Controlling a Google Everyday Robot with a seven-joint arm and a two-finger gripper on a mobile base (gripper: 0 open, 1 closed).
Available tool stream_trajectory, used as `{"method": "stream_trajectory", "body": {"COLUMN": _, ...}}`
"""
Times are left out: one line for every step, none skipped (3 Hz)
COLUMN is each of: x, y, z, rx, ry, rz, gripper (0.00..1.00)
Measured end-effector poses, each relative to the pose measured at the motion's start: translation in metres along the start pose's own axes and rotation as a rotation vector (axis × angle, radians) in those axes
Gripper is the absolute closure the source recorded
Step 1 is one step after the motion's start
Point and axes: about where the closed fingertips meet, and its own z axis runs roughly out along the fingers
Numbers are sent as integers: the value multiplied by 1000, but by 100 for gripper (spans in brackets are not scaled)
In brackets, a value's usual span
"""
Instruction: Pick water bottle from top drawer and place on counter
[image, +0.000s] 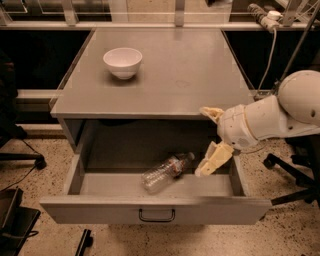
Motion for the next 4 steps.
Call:
{"method": "stream_trajectory", "body": {"x": 0, "y": 18, "z": -33, "rx": 57, "ry": 72, "rz": 70, "gripper": 0}}
{"method": "stream_trajectory", "body": {"x": -4, "y": 42, "z": -60, "rx": 101, "ry": 100, "rz": 145, "gripper": 0}}
{"method": "stream_trajectory", "body": {"x": -9, "y": 36, "z": -49, "rx": 83, "ry": 80, "rz": 123, "gripper": 0}}
{"method": "stream_trajectory", "body": {"x": -8, "y": 28, "z": -4, "rx": 36, "ry": -8, "rz": 111, "gripper": 0}}
